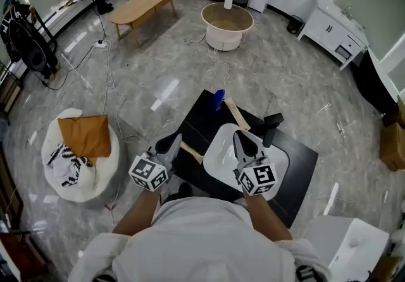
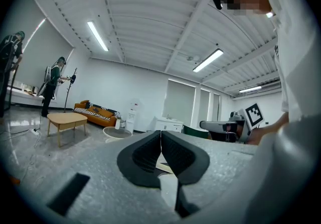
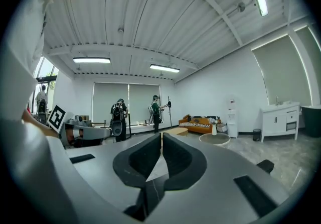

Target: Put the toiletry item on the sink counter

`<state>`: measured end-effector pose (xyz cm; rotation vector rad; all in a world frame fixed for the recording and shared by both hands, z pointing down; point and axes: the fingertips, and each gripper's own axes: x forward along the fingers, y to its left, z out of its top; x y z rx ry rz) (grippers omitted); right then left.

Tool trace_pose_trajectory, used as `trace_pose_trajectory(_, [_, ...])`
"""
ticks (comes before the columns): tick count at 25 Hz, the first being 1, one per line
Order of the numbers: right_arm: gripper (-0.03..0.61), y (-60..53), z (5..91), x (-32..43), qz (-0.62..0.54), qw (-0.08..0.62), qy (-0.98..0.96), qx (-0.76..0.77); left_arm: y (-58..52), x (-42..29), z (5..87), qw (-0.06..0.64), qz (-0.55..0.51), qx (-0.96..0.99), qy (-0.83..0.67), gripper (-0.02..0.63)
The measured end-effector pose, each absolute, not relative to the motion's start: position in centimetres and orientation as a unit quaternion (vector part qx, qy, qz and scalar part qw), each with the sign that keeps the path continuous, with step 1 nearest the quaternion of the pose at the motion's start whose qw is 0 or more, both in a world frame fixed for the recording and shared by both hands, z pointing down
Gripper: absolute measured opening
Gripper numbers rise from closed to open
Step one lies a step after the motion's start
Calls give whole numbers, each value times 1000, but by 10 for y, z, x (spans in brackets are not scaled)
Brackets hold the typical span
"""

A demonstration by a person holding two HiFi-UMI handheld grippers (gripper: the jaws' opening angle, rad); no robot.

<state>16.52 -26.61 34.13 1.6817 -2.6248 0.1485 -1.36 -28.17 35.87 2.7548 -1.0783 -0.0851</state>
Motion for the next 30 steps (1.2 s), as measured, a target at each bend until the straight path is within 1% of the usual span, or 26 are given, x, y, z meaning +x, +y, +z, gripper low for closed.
trace_pose_trajectory(4, [21,-255,351,167,70,4,-839,539,-271,-11,364,102,-29,929,-356,17])
trace_pose_trajectory(8, [17,-255,347,183,65,3,-839,540,-268,-2,370,128,-21,936,-326,17])
trace_pose_trajectory(19, [17,-250,336,215,47,9,-831,554,-264,1,367,129,-25,935,-329,17])
trace_pose_trajectory(25, [17,-245,345,224,47,24,-840,540,-263,6,366,132,-25,933,-334,17])
trace_pose_trajectory(30, [17,-246,352,235,57,17,-845,532,-259,14,375,142,-18,931,-337,17])
